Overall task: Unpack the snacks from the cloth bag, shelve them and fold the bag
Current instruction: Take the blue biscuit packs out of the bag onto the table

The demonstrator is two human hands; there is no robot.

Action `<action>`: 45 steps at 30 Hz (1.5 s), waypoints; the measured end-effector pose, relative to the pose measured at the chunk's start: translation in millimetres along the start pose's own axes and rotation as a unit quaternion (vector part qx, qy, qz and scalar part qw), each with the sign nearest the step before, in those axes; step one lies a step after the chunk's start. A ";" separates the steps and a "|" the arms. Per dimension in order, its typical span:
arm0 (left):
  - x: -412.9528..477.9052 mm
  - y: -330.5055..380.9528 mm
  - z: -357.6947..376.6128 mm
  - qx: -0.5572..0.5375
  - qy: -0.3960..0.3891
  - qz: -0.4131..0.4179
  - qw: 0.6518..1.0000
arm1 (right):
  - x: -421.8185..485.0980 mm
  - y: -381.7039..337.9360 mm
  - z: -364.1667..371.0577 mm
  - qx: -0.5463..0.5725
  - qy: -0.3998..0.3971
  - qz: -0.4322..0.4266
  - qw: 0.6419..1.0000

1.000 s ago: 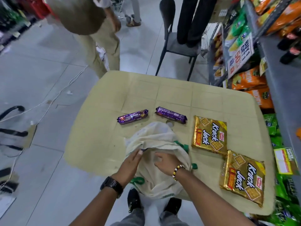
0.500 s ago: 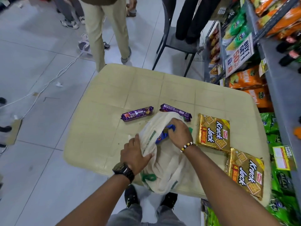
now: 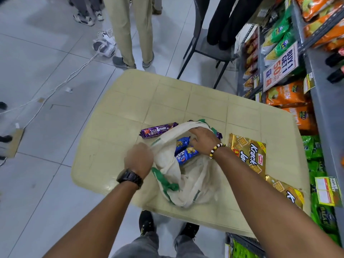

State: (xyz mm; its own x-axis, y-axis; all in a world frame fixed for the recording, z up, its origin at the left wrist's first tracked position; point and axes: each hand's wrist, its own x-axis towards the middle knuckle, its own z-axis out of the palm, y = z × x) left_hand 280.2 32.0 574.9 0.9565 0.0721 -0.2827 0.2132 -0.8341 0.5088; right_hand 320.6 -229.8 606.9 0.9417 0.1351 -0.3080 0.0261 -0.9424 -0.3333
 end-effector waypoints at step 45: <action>-59.5 -117.8 134.7 0.229 -0.085 0.116 0.963 | -26.0 21.6 66.4 -0.201 -0.037 -0.141 0.969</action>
State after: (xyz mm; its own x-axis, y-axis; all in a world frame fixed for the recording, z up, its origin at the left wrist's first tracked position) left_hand 171.4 52.4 422.3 0.9128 -0.2037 -0.3541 -0.1502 -0.9735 0.1727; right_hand 274.4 -233.4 548.6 0.8520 0.4115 -0.3238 0.4209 -0.9060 -0.0437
